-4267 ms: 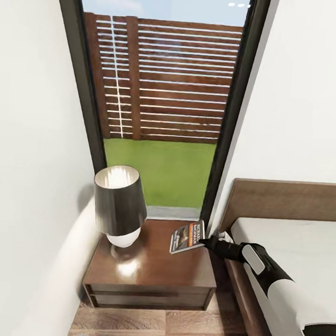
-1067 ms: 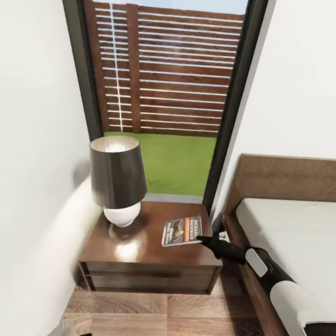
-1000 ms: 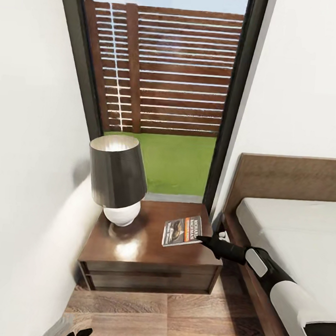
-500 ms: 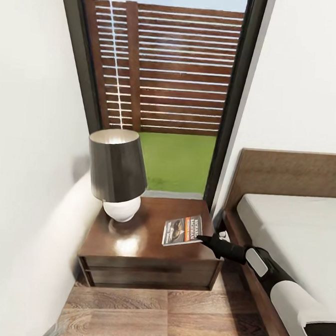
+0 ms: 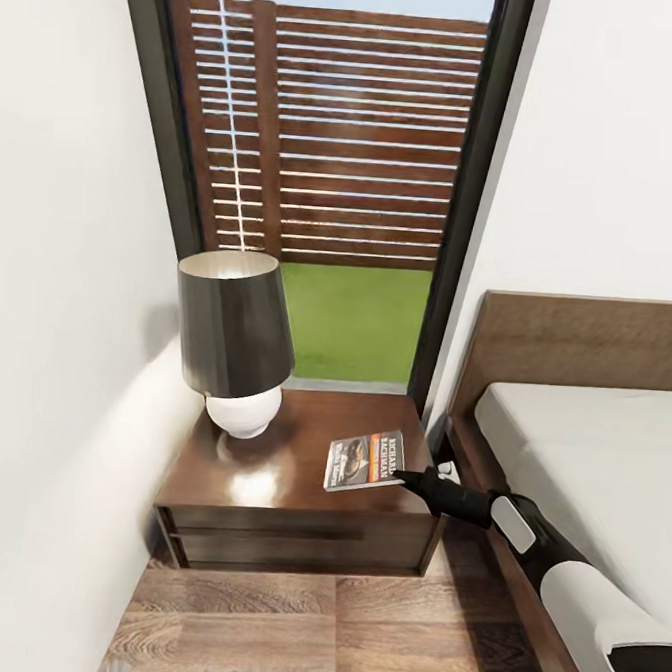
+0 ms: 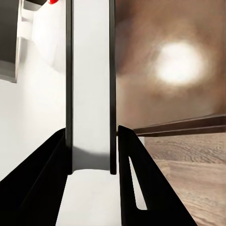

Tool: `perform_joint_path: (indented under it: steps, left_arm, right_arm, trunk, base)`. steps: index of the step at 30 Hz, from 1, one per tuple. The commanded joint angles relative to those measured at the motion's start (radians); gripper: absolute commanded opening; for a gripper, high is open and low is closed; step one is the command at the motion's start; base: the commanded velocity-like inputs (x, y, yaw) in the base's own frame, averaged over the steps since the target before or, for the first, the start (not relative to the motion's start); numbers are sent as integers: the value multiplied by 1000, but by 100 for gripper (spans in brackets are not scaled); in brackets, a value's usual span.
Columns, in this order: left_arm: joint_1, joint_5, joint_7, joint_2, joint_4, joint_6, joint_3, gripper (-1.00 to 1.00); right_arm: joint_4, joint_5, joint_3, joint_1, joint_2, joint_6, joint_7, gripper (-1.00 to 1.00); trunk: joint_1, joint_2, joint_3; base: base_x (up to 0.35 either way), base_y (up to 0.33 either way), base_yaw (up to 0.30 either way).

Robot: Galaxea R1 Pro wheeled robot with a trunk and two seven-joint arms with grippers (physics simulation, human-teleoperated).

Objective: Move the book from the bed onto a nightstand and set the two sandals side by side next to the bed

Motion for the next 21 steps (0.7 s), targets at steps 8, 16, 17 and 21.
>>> perform_joint_path:
  steps: [8,16,17,21]
  left_arm:
    - [0,2,-18,8,58,-33,-12,100]
    - [0,0,-21,7,65,-41,-13,100]
    - [0,0,-21,7,66,-41,-13,100]
    - [0,8,-20,4,73,-41,-5,100]
  right_arm:
    - [0,-4,4,-1,0,1,1,-100]
    - [0,-3,4,-1,0,0,1,-100]
    - [0,-3,4,-1,0,1,0,-100]
    - [0,-3,4,-1,0,1,0,-100]
  trunk:
    - [0,0,-1]
    - [0,0,-1]
    - [0,0,-1]
    - [0,0,-1]
  base:
    - [142,0,0]
    - [296,0,0]
    - [197,0,0]
    - [93,0,0]
